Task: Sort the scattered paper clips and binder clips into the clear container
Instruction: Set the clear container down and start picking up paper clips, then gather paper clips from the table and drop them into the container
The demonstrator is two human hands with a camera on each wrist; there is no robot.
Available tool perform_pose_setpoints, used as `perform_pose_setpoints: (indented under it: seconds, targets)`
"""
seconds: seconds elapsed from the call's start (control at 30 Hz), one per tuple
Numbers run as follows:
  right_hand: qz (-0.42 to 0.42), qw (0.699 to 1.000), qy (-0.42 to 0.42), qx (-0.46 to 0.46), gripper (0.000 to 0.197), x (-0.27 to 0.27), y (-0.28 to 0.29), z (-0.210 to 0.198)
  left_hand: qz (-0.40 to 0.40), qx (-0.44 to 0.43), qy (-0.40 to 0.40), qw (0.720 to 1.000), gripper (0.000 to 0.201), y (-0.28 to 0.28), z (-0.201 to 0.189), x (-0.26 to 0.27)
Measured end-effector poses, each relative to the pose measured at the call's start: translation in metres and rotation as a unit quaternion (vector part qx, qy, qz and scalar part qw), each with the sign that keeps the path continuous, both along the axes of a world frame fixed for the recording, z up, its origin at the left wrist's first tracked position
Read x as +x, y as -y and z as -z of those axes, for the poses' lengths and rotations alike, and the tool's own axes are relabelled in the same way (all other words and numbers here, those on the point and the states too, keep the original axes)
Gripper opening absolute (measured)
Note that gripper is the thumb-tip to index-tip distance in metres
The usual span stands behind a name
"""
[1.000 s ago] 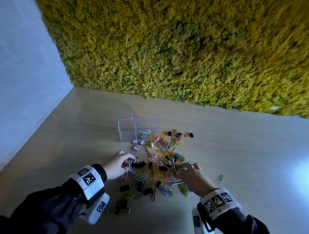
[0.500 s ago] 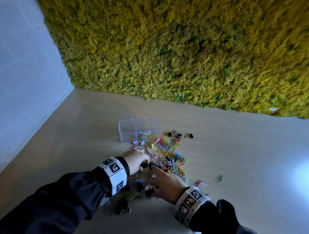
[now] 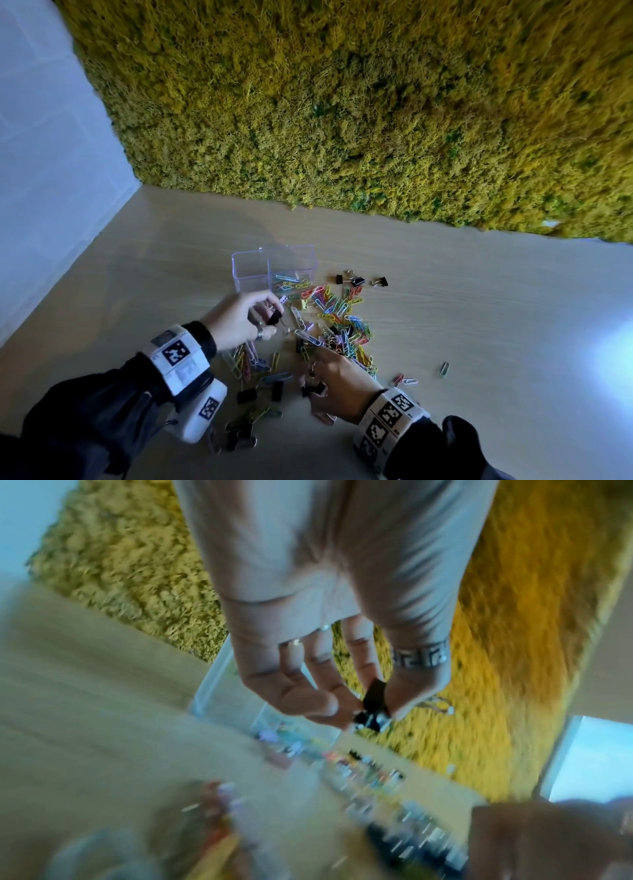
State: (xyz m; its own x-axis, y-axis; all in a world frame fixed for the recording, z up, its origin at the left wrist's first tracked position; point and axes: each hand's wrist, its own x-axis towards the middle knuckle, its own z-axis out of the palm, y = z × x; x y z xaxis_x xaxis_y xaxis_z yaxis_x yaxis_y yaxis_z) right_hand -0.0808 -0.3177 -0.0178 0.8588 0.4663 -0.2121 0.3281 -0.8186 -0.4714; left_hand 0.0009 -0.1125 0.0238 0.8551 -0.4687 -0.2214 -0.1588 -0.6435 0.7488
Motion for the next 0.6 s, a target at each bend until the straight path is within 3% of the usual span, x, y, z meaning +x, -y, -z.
perform_pose_setpoints:
  seconds: [0.17, 0.27, 0.37, 0.43, 0.53, 0.6]
  targets:
    - [0.016, 0.995, -0.006, 0.103, 0.026, -0.003, 0.01, 0.001, -0.009, -0.088, -0.045, 0.995, 0.023, 0.046, -0.026, 0.022]
    - [0.116, 0.968, 0.007, 0.221, 0.012, -0.003, 0.025, -0.008, 0.025, -0.046, -0.027, 0.998, 0.025, 0.098, -0.027, 0.04]
    - [0.244, 0.926, 0.001, 0.289, 0.026, 0.01, 0.064, -0.017, 0.037, 0.035, 0.003, 0.999, 0.027, 0.137, -0.018, 0.056]
    - [0.288, 0.926, -0.006, 0.244, 0.029, 0.023, 0.095, -0.019, 0.025, 0.081, 0.033, 0.996, 0.027, 0.153, -0.014, 0.067]
    - [0.301, 0.951, -0.014, 0.061, 0.017, 0.044, 0.128, -0.013, 0.026, 0.196, 0.097, 0.975, 0.024, 0.165, -0.008, 0.079]
    - [0.3, 0.954, -0.018, -0.013, 0.016, 0.054, 0.139, -0.008, 0.025, 0.276, 0.108, 0.955, 0.029, 0.169, -0.003, 0.08]
